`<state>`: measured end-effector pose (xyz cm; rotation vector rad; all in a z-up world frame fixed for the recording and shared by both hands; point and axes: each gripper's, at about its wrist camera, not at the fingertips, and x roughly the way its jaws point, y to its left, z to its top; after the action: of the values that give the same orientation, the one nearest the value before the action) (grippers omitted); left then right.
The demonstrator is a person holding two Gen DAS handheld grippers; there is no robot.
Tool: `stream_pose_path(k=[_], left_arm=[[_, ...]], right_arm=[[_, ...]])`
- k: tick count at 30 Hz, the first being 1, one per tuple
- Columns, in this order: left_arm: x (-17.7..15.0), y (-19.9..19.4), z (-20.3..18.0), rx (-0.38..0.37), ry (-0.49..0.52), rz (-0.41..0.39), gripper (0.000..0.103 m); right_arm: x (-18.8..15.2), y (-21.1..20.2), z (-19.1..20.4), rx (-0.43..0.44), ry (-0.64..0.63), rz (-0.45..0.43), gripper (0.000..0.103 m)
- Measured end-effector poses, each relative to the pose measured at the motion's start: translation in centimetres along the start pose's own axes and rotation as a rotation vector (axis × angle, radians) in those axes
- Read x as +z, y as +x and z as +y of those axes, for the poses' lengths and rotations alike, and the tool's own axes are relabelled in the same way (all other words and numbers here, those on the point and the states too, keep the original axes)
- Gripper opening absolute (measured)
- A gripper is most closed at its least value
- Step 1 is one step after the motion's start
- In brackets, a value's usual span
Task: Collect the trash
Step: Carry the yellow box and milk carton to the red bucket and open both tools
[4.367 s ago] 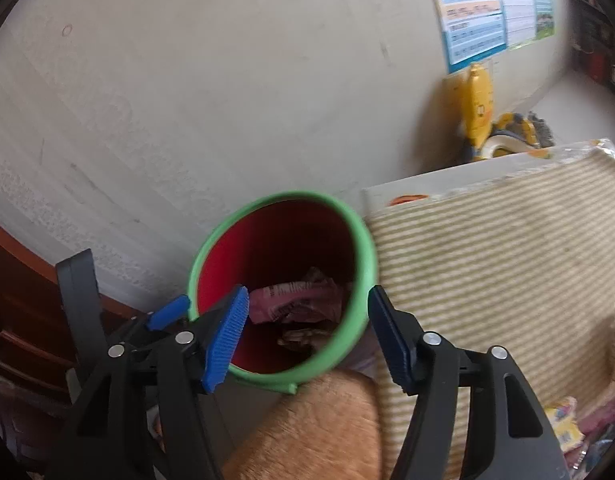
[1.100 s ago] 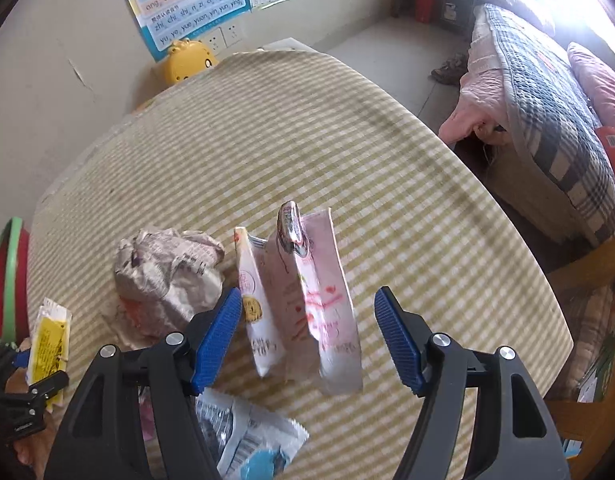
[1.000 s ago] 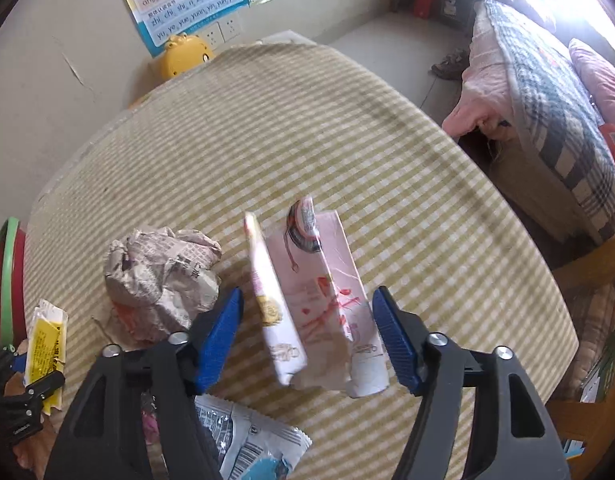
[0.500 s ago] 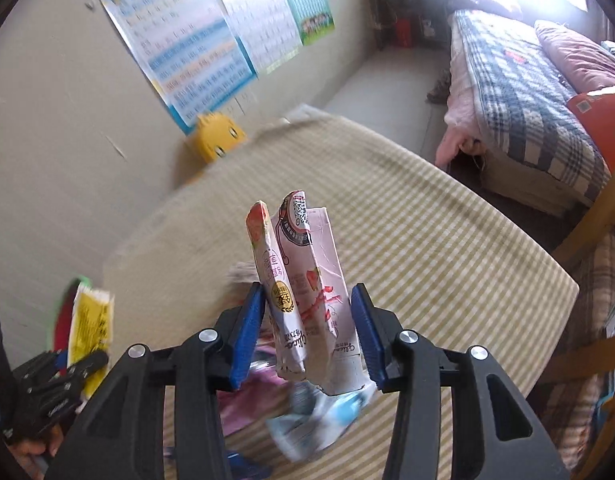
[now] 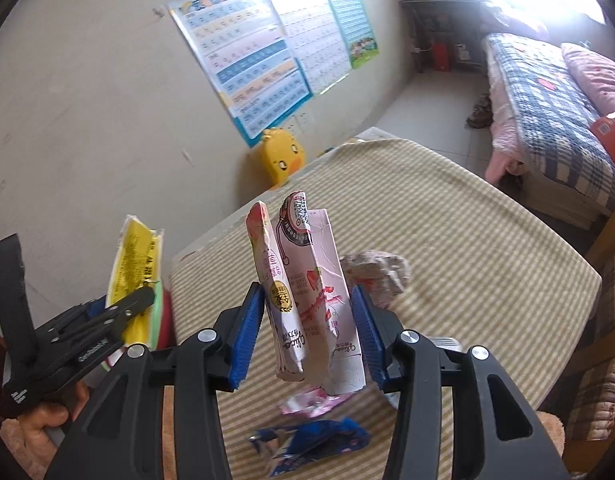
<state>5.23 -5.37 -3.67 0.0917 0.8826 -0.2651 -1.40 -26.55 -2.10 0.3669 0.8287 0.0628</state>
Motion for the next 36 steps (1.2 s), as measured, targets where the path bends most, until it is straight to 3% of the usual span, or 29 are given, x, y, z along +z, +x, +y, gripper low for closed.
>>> stream_pose_path(k=[16,36], left_arm=[[-1.1,-0.9,3.3,0.023,-0.068,-0.035,0.041],[-2.7,-1.7,9.5,0.104,-0.159,-0.067,0.041]], right_arm=[[-0.4,-0.2,5.2,0.026,-0.097,-0.002,0.044],[-1.2,1.8,11.5,0.057,-0.233,0.057,0.044]])
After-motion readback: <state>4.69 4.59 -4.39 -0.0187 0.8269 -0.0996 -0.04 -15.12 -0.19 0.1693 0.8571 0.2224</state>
